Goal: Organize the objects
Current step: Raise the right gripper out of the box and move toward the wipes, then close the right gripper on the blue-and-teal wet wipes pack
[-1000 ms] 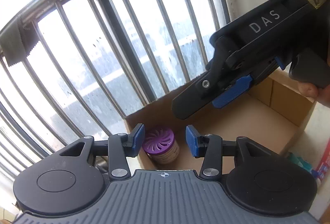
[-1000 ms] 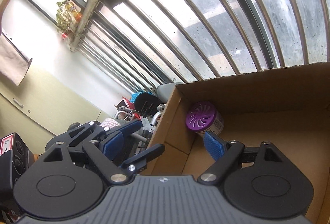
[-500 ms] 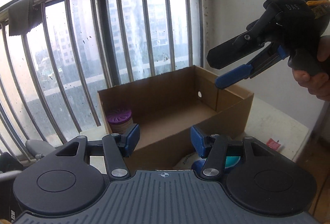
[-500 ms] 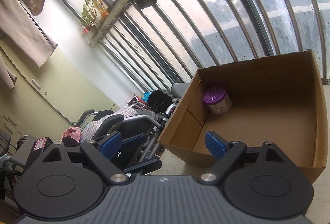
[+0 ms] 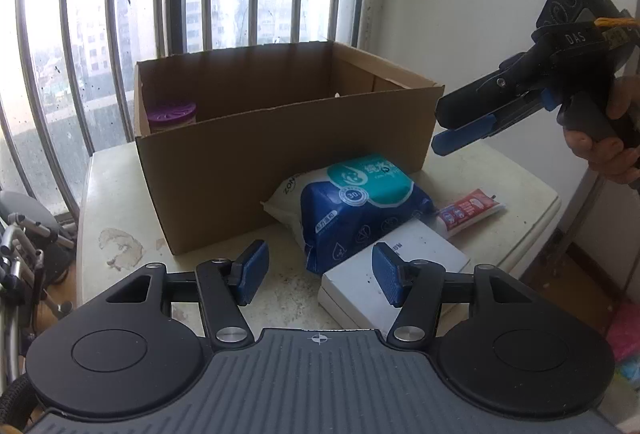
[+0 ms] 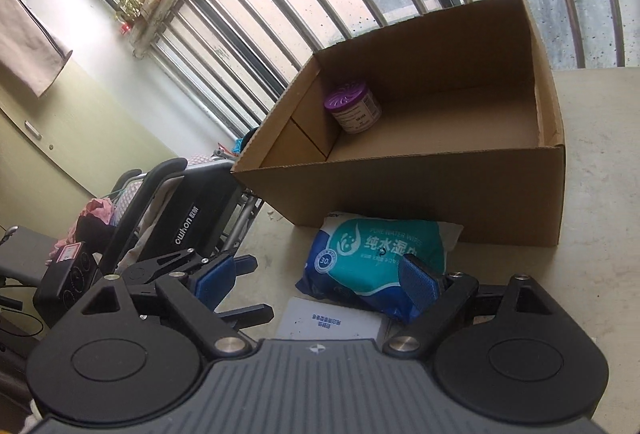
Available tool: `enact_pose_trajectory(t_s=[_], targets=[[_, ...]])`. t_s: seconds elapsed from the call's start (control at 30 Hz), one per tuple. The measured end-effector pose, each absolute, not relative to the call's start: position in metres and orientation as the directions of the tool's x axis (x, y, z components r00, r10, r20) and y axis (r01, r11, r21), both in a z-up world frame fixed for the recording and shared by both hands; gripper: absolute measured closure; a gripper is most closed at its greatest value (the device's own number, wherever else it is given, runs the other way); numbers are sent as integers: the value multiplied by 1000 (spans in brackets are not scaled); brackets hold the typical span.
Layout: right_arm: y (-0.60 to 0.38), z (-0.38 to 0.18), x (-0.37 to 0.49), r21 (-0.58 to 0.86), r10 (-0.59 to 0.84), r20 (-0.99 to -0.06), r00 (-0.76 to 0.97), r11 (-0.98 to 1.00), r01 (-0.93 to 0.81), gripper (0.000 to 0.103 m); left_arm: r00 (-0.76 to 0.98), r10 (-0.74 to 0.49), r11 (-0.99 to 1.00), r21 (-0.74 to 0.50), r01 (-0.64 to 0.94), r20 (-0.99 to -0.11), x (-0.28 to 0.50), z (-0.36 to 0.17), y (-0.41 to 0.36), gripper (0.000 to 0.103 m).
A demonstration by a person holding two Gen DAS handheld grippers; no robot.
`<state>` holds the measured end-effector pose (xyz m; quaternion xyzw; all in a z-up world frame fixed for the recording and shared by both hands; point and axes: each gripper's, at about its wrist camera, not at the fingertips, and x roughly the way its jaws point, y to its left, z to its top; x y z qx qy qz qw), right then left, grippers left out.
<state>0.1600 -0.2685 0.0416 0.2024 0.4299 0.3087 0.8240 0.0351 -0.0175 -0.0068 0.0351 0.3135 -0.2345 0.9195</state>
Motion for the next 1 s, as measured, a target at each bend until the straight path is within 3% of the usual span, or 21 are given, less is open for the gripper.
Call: enact_pose_trajectory(t_s=[0.37, 0.53, 0.67, 1.0], targets=[[-284, -4, 179, 640, 651, -618, 440, 742, -200, 15, 675, -458, 869, -132, 476, -579, 104, -28, -16, 46], [-284, -23, 195, 685, 687, -608, 399, 708, -175, 25, 652, -481, 861, -174, 478, -586, 128, -35, -21, 47], [-281, -35, 201, 721, 723, -569, 393, 668, -185, 31, 634, -488, 858, -196, 475, -600, 137, -42, -20, 47], [-275, -24, 192, 669, 715, -547, 435, 686, -286, 33, 672, -465, 861, -118, 495, -576, 119, -42, -26, 52]])
